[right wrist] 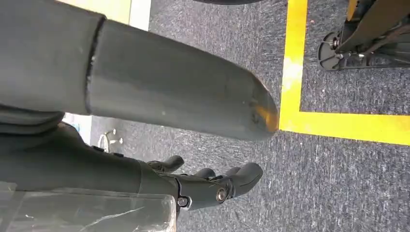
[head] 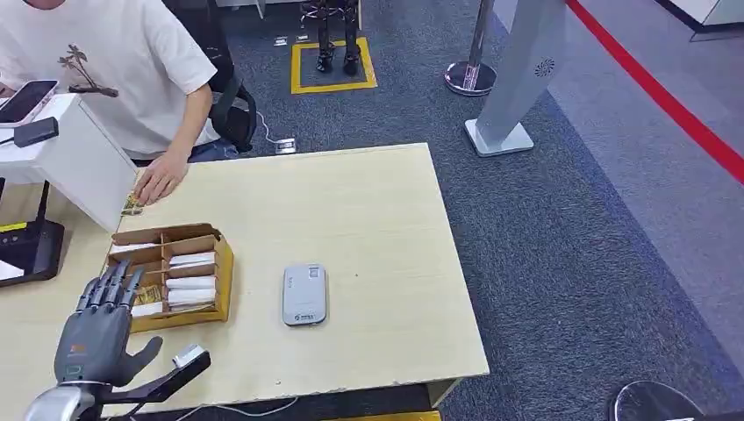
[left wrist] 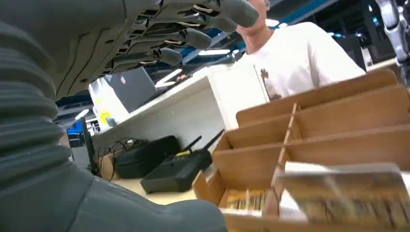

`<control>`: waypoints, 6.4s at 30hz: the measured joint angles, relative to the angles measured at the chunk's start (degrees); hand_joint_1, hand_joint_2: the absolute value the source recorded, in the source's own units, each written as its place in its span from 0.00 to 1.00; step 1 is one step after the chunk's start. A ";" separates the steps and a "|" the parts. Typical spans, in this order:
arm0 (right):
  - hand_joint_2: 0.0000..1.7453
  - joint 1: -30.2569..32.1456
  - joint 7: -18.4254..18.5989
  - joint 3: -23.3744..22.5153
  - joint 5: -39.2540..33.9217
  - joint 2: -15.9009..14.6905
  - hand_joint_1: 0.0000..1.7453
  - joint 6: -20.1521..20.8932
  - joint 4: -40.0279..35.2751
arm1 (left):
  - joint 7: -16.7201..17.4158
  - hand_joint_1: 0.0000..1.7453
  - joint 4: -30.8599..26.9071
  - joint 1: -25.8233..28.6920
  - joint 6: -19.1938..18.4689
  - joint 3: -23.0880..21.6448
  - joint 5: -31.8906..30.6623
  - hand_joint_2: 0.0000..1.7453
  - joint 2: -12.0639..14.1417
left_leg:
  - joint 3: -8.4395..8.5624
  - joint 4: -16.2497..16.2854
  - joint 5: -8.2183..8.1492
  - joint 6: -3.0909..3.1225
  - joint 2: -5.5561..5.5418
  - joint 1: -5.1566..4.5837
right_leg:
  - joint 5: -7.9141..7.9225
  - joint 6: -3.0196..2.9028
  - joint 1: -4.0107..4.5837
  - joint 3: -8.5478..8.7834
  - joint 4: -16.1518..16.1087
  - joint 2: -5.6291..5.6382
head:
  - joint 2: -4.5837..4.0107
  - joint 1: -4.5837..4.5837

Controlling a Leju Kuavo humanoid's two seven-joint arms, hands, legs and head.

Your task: Pass the card to the sensor for recognition and then transmit it.

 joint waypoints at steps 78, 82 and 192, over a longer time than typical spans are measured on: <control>0.00 -0.37 0.15 1.14 2.91 0.00 0.00 0.52 0.00 | -1.40 0.00 7.61 -3.85 -5.99 -2.32 8.96 1.00 1.18 | -0.02 0.00 0.01 0.00 -0.01 0.00 | 0.01 0.00 0.01 -0.02 0.00 -0.01 | 0.00 0.00; 0.00 -0.38 0.15 1.14 3.48 0.00 0.00 0.61 0.00 | -1.44 0.00 7.74 -5.29 -5.84 -2.49 8.13 1.00 1.16 | -0.02 0.00 0.01 0.00 -0.01 0.01 | 0.01 0.00 0.01 -0.03 0.00 -0.01 | 0.00 0.00; 0.00 -0.67 0.72 1.14 5.25 0.00 0.00 0.96 0.00 | -1.44 0.00 11.34 -9.24 -5.88 -6.64 8.52 1.00 0.63 | -0.04 0.00 0.01 0.00 0.00 0.01 | 0.03 -0.03 0.03 -0.03 0.00 -0.01 | 0.00 0.00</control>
